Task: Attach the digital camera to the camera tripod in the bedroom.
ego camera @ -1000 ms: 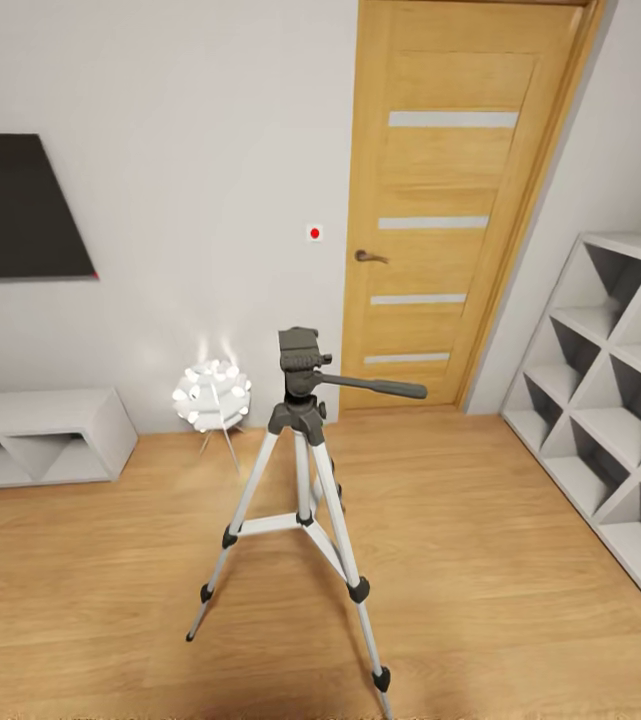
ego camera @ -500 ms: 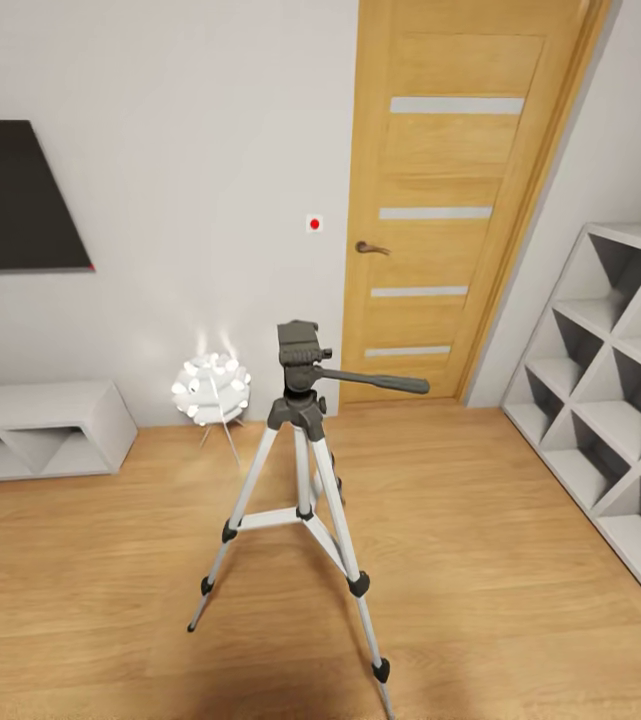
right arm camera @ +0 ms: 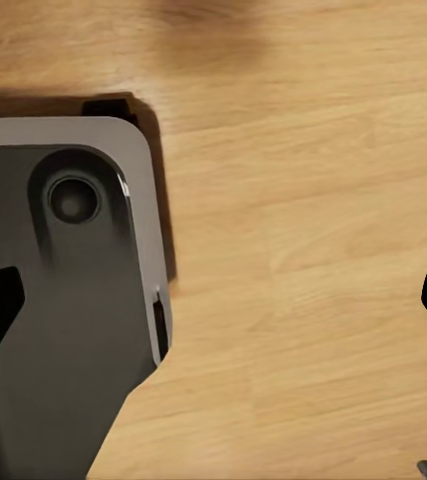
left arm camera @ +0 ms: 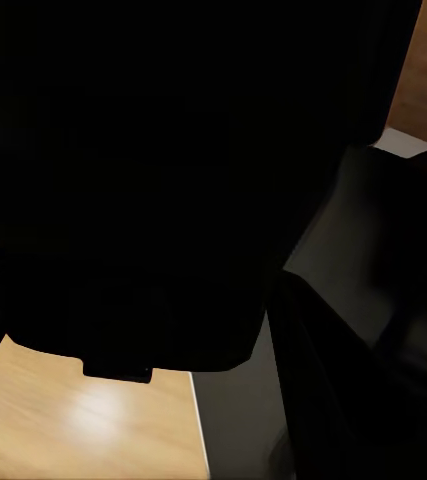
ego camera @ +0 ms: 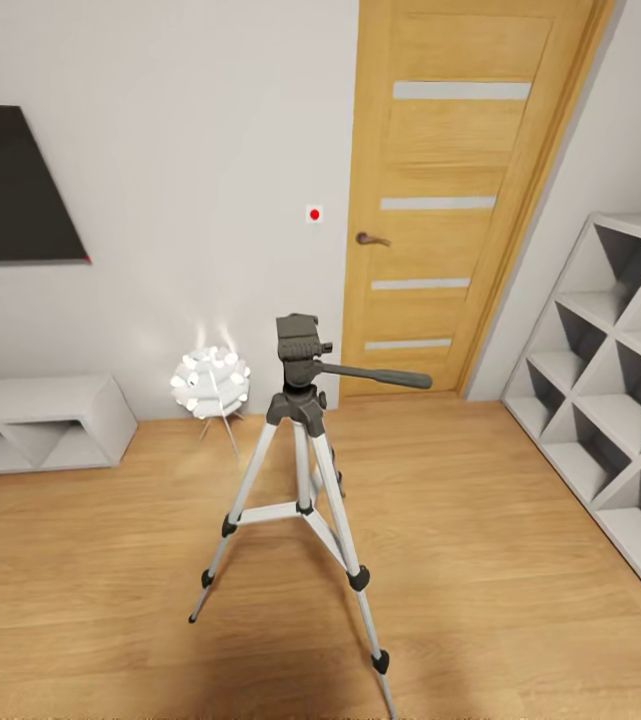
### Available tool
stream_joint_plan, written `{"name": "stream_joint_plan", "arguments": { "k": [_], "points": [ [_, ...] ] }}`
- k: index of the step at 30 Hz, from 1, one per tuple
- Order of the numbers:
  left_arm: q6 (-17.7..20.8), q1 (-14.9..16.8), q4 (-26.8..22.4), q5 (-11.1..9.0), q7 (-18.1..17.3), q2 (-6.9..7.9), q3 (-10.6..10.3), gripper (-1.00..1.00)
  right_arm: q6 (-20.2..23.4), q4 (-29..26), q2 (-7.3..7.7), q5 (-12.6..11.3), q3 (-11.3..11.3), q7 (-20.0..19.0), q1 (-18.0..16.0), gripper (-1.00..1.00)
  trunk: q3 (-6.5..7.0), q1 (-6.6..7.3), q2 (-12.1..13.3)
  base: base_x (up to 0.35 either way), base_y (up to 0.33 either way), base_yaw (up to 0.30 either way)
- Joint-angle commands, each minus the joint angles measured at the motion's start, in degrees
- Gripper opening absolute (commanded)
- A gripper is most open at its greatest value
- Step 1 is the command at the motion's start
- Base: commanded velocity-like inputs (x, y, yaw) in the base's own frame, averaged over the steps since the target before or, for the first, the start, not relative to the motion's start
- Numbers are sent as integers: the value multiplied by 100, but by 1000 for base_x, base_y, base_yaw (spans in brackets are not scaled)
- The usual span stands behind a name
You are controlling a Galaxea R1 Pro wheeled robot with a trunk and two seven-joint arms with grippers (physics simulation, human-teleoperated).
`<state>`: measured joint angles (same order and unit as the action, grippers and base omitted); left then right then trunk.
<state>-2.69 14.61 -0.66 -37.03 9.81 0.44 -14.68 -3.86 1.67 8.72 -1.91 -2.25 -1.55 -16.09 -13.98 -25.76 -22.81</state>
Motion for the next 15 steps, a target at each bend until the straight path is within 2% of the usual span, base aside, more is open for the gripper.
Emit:
{"name": "stream_joint_plan", "arguments": {
  "k": [1,15],
  "points": [
    [-4,4,-4,-33,12,0,-51,-100,-36,18,2,-20,-21,-15,-8,100,-19,-3,-10,0,0,0],
    [-4,2,-4,-33,12,0,-53,-100,-36,19,-3,-20,-21,-16,-8,100,-147,-3,-10,0,0,0]
  ]
}}
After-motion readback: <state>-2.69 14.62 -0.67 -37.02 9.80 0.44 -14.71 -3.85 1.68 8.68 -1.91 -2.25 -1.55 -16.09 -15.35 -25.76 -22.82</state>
